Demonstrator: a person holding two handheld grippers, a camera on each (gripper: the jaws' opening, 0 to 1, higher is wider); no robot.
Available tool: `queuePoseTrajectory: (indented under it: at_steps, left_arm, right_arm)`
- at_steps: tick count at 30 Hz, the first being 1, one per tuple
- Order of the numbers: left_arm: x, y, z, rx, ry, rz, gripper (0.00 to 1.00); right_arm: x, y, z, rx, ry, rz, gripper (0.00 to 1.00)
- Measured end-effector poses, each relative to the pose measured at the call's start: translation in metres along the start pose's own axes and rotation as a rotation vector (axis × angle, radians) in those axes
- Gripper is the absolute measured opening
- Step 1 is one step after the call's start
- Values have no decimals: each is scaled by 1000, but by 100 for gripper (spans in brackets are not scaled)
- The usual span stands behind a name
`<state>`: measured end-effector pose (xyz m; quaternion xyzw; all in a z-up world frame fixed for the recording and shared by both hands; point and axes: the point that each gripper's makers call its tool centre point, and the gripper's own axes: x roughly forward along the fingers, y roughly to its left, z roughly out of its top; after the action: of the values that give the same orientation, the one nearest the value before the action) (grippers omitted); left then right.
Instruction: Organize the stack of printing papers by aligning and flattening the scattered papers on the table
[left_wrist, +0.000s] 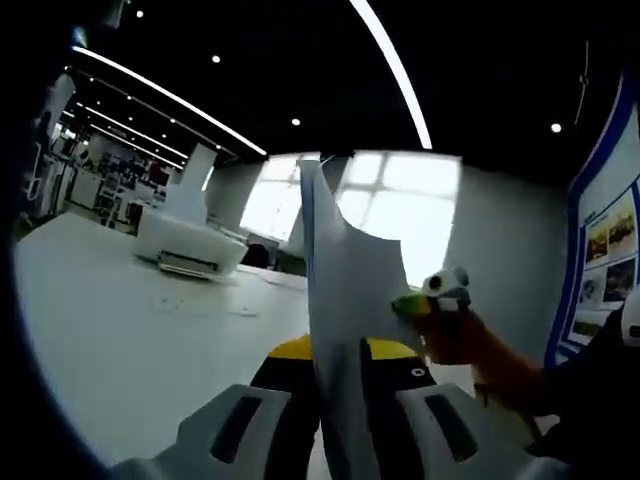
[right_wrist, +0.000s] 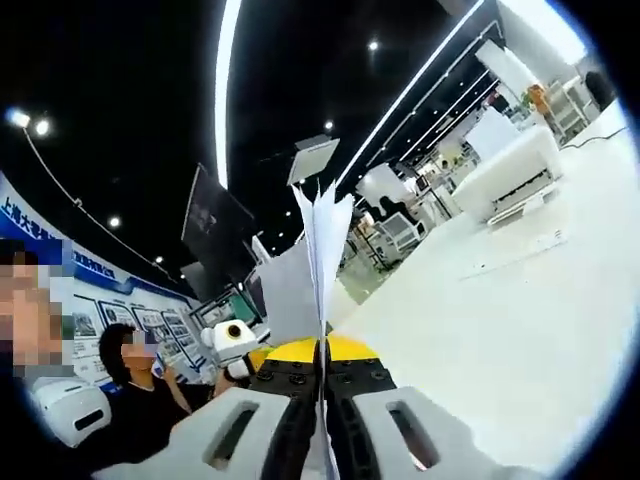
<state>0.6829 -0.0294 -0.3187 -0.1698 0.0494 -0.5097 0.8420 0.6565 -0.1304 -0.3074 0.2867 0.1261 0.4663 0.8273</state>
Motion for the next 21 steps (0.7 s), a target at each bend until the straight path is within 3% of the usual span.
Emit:
queuePoseTrajectory:
  at_steps: [5, 19, 21]
  left_arm:
    - [2, 5, -10, -15, 32, 14, 20]
    - [3, 49, -44, -23, 156, 107, 20]
    - [3, 46, -51, -28, 166, 114, 20]
  right_arm:
    - [2, -20, 0, 10, 31, -37, 0]
    - [6, -68, -10, 16, 79, -120, 0]
    - [7, -72, -13, 9, 89, -128, 0]
